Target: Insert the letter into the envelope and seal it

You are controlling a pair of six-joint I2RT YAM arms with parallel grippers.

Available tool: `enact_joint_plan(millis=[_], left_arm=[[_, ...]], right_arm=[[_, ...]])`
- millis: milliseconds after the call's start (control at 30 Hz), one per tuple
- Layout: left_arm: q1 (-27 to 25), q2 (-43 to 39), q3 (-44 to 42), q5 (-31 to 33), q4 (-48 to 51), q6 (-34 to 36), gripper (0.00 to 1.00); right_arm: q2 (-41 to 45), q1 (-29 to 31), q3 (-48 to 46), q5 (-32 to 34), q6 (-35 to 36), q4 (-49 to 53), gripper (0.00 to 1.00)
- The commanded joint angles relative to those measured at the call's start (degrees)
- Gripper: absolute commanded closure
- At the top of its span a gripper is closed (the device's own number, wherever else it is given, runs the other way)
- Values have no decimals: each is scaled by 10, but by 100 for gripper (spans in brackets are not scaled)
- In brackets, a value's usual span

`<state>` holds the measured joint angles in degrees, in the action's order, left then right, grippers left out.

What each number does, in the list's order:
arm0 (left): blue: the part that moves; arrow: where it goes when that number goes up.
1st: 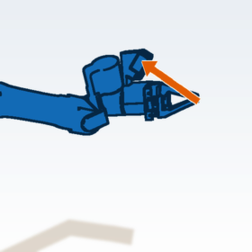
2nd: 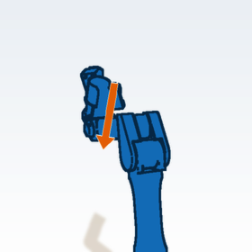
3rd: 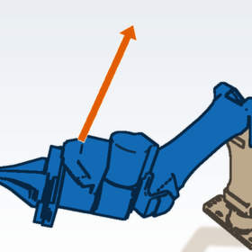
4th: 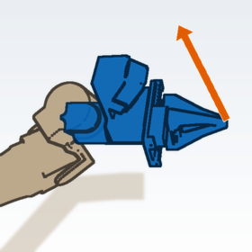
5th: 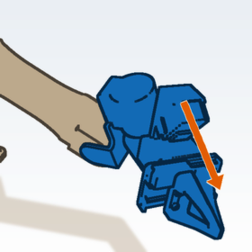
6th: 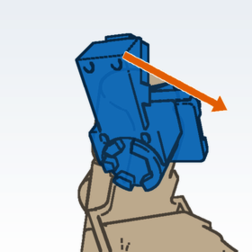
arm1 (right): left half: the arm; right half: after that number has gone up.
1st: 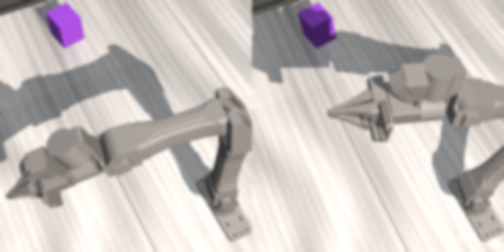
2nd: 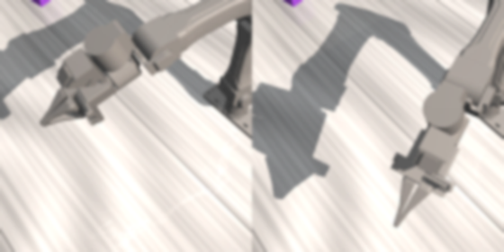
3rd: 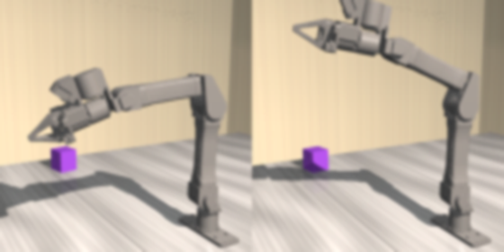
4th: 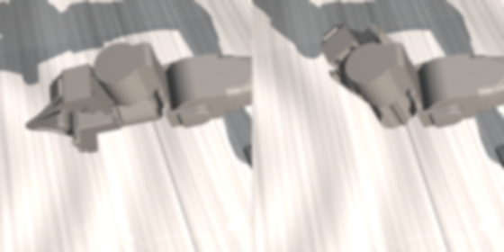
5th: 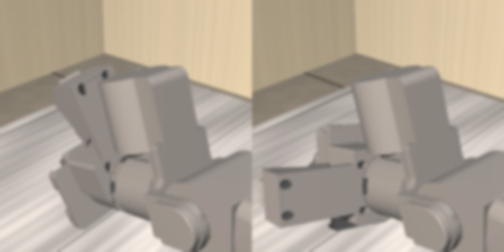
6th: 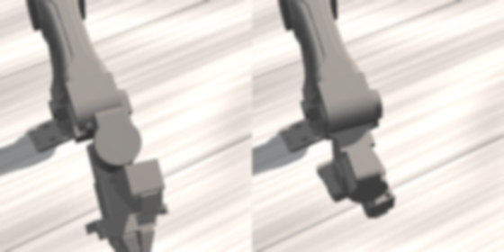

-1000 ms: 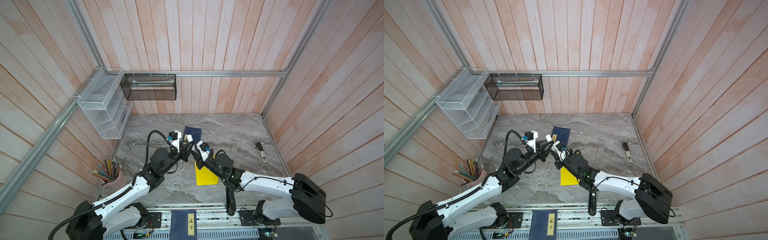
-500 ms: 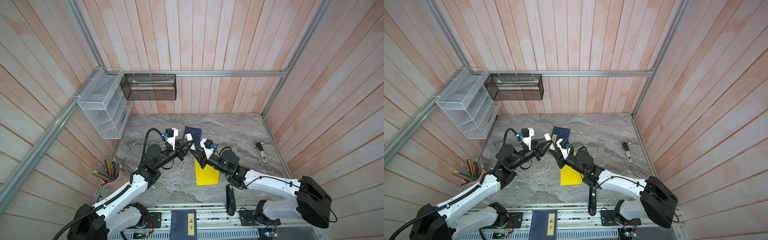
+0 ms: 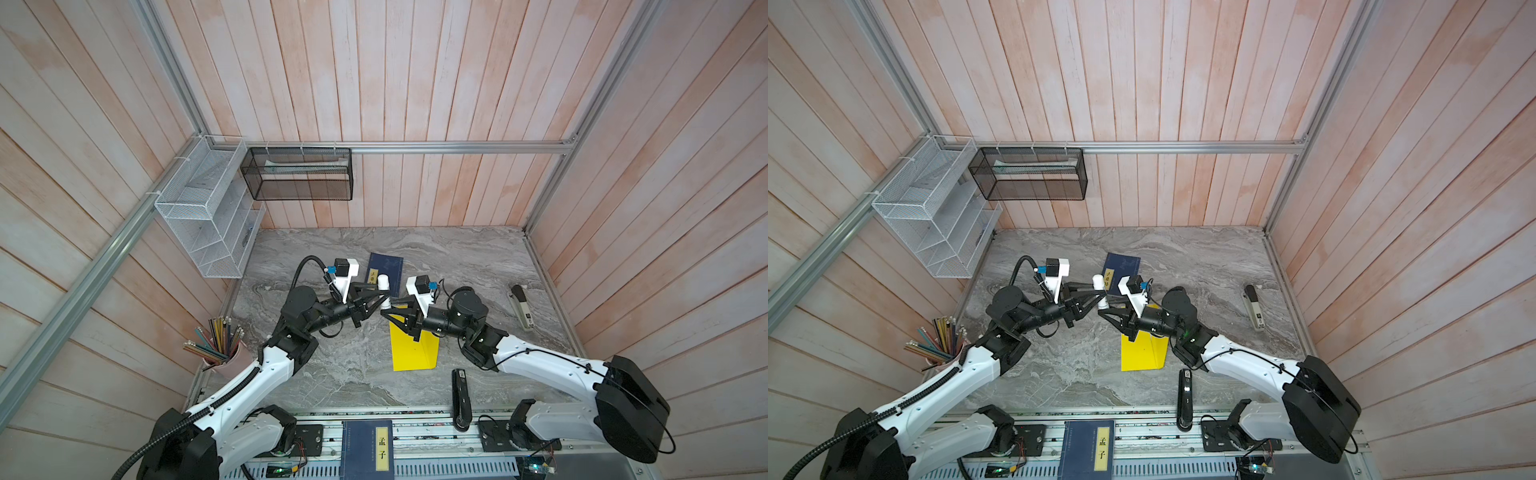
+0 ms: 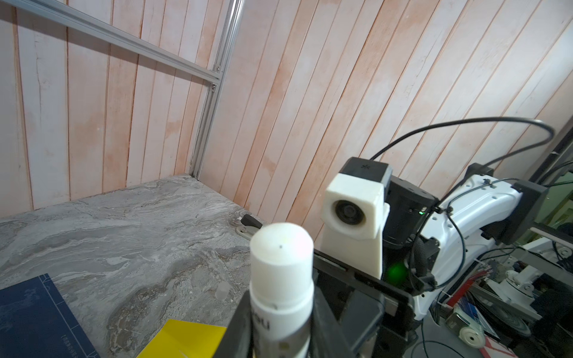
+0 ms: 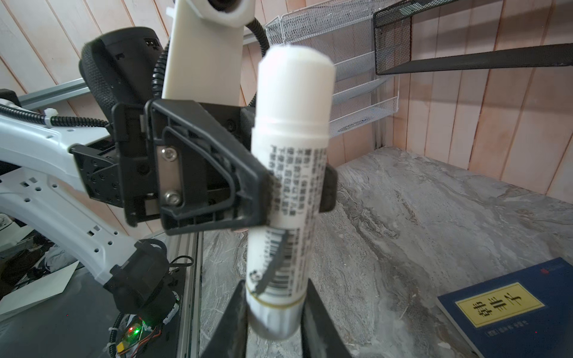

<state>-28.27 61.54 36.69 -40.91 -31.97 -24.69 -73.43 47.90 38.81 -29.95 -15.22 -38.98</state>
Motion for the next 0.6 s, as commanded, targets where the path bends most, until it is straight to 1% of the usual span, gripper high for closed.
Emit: enact_joint_plan(millis=[0, 33, 133, 200, 267, 333, 400, 467, 567], left_arm=[[-1, 3, -1, 3, 2, -3, 100], [0, -1, -2, 11, 5, -2, 100], [0, -13, -5, 47, 15, 0, 100], [-1, -23, -8, 82, 21, -1, 100], [-1, -34, -16, 131, 22, -12, 100], [-2, -45, -22, 174, 19, -27, 100], [-9, -53, -30, 207, 10, -31, 100], [-27, -58, -27, 249, 22, -12, 100], [-55, -54, -15, 303, 52, 23, 100]], right_arm=[[4, 14, 9, -56, 13, -9, 68], [6, 15, 8, -37, 20, -5, 61], [18, 14, 0, 29, 38, 4, 47], [27, 14, -9, 68, 45, -1, 43], [37, 19, -24, 119, 53, -16, 40], [43, 31, -34, 171, 70, -26, 39], [43, 51, -36, 238, 96, -24, 39], [38, 75, -27, 309, 126, -11, 42], [26, 97, -16, 366, 150, -17, 45]])
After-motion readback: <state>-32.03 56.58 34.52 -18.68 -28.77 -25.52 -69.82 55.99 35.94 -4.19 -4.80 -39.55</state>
